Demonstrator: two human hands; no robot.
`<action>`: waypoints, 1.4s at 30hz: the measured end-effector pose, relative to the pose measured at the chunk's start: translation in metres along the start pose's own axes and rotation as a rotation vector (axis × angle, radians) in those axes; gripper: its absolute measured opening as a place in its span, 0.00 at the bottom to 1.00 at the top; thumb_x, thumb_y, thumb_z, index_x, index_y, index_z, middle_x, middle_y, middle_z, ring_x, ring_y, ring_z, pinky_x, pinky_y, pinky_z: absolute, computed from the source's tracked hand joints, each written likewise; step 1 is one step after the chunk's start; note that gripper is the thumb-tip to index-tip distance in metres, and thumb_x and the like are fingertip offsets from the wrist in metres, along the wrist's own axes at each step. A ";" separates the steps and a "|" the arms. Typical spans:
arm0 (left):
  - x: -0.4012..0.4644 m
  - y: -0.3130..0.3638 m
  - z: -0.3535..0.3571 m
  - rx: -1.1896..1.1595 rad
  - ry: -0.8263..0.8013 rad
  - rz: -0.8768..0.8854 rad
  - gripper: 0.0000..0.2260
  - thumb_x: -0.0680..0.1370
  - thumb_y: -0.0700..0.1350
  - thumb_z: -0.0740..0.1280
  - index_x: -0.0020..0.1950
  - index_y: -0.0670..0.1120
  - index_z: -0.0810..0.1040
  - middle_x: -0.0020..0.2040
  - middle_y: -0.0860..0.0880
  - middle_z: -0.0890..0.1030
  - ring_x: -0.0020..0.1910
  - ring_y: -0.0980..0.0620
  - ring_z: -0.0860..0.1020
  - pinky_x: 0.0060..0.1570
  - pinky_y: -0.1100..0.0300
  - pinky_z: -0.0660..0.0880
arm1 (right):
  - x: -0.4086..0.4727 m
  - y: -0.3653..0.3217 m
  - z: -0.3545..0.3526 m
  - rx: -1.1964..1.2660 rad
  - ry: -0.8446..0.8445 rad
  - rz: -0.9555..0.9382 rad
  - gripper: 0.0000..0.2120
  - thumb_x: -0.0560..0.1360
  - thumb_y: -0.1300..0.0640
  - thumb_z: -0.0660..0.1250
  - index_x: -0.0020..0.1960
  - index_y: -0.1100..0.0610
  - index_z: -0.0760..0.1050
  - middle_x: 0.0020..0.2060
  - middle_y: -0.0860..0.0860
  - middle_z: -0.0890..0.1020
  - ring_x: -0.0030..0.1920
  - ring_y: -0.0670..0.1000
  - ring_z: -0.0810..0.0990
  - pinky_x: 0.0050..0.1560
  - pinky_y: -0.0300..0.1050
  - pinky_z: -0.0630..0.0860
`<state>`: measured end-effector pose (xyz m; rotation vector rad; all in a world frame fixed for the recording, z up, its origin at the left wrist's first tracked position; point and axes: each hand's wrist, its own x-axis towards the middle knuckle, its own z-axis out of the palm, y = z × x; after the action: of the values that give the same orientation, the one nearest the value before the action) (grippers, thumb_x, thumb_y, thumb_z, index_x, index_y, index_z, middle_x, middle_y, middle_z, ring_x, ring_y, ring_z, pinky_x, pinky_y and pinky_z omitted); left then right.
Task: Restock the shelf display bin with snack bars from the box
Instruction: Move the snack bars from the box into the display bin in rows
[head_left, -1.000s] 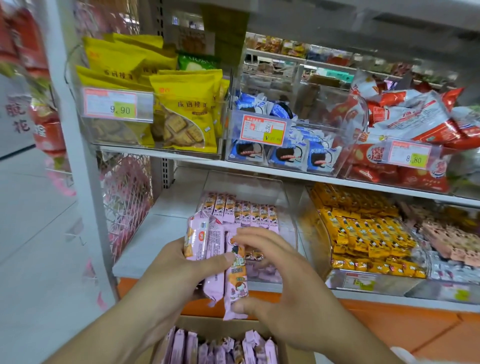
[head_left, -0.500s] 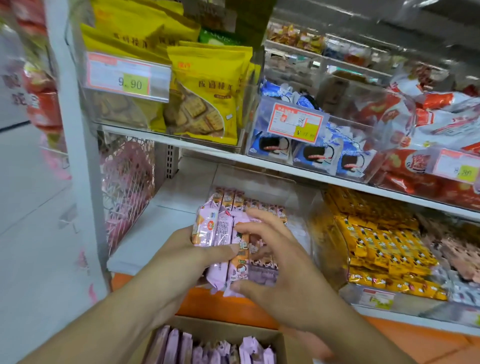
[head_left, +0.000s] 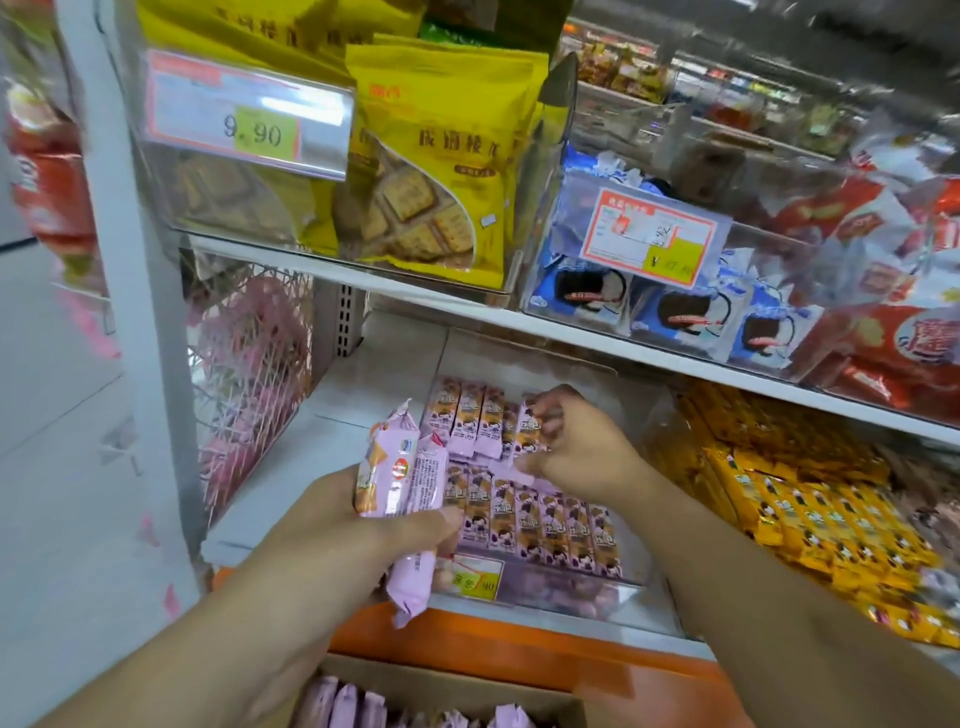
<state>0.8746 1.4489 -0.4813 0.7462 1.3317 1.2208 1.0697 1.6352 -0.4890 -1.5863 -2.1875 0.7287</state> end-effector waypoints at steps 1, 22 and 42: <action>0.001 0.000 -0.001 -0.002 -0.007 0.001 0.10 0.68 0.41 0.83 0.46 0.48 0.88 0.46 0.37 0.87 0.50 0.31 0.85 0.57 0.30 0.79 | 0.012 0.002 0.003 -0.014 -0.006 0.005 0.29 0.70 0.56 0.83 0.64 0.51 0.71 0.50 0.46 0.75 0.49 0.49 0.80 0.45 0.51 0.83; -0.029 -0.001 0.031 0.115 -0.208 0.065 0.12 0.71 0.44 0.82 0.53 0.48 0.87 0.50 0.36 0.87 0.49 0.31 0.84 0.54 0.28 0.78 | -0.144 -0.046 -0.019 0.524 -0.085 -0.156 0.12 0.76 0.54 0.76 0.58 0.46 0.83 0.50 0.48 0.84 0.52 0.45 0.83 0.55 0.41 0.80; -0.030 -0.008 0.036 0.114 -0.194 0.007 0.11 0.75 0.41 0.76 0.56 0.40 0.85 0.49 0.39 0.88 0.49 0.42 0.88 0.49 0.47 0.85 | -0.146 -0.011 -0.034 0.574 0.151 -0.045 0.10 0.82 0.47 0.69 0.44 0.49 0.83 0.37 0.54 0.81 0.36 0.52 0.80 0.42 0.55 0.81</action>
<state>0.9163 1.4275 -0.4739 0.9270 1.2462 1.0557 1.1262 1.5007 -0.4514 -1.2424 -1.6910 1.0648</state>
